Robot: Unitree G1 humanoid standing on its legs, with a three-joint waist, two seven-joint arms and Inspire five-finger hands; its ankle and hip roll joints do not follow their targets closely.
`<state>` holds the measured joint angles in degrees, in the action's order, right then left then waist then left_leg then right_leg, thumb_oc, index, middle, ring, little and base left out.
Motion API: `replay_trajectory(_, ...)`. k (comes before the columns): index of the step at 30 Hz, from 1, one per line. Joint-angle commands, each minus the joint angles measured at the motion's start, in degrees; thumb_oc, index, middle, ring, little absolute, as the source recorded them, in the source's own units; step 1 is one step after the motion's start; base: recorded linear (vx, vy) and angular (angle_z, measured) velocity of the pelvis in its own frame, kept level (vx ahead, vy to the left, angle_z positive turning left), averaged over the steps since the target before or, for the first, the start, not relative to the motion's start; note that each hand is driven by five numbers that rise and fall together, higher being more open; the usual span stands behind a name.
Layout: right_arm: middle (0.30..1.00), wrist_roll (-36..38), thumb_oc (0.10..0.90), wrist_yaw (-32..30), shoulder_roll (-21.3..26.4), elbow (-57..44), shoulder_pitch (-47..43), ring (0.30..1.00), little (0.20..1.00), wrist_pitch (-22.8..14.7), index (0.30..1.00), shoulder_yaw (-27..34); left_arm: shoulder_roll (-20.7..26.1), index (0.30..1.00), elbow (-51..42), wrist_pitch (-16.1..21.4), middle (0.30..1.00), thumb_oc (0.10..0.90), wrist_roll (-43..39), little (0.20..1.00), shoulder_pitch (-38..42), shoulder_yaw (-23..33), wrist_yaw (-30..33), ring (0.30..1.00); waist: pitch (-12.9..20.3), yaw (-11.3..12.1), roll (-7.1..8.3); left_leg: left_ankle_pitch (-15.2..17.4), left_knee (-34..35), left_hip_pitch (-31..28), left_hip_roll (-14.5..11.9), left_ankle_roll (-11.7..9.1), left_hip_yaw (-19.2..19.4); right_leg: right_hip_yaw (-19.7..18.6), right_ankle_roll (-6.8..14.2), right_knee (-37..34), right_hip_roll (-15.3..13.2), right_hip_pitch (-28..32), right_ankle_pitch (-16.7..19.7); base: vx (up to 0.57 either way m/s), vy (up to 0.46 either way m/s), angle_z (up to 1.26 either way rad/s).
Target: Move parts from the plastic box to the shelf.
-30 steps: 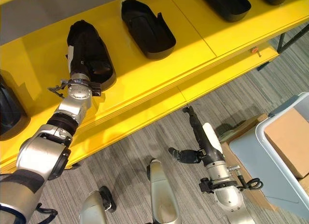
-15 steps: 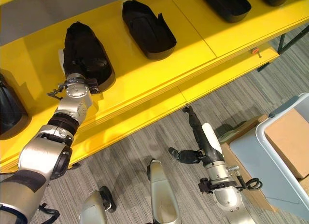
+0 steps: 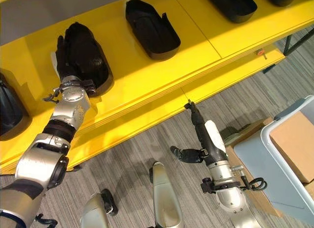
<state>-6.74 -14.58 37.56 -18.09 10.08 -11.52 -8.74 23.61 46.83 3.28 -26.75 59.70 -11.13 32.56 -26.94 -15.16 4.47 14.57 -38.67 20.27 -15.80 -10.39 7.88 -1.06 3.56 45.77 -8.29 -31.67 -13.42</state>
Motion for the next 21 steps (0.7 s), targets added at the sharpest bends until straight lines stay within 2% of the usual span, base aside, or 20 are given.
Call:
replay_trajectory(1,1.000,-1.54,0.900,-2.57,0.04,-4.96,-3.52,1.000,1.000,-3.29,1.000,3.03,5.91,1.000,-10.07,8.94,1.000,0.900,-1.70,1.000,1.28,1.96,3.97,1.000,1.77,0.89,1.26,-2.70,0.28,0.91,-3.15,-0.82,-4.97,-3.12,6.00,-4.71,-6.22,4.13,3.43,0.00,0.000,0.00)
replay_trajectory(8,1.000,-2.84,0.900,-1.94,-0.35,-4.39,-4.88,1.000,1.000,-2.40,1.000,2.81,5.57,1.000,-25.02,14.55,1.000,0.900,-5.18,1.000,-1.65,4.74,6.37,1.000,2.32,1.43,1.08,-2.69,0.63,0.64,-2.91,-0.70,-5.06,-3.01,5.79,-4.69,-6.29,4.39,3.37,0.00,0.006,0.02)
replay_trajectory(12,1.000,-3.08,0.900,-1.29,-0.73,-4.46,-5.39,1.000,1.000,-2.24,1.000,2.97,4.88,1.000,-32.88,17.43,1.000,0.900,-7.37,1.000,-1.66,4.58,6.10,1.000,2.79,1.72,0.92,-3.11,1.13,0.52,-2.78,-0.58,-5.19,-2.98,5.74,-5.12,-6.21,4.46,3.85,0.00,0.000,0.00)
replay_trajectory(21,1.000,-2.94,0.900,0.32,-1.12,-4.95,-4.77,1.000,1.000,-2.44,1.000,3.79,5.55,1.000,-43.66,19.49,1.000,0.900,-8.03,1.000,-4.89,4.20,3.46,1.000,3.28,2.24,0.46,-3.35,1.68,0.32,-2.65,-0.41,-5.40,-2.81,5.66,-5.34,-6.16,4.70,3.99,0.00,0.000,0.00)
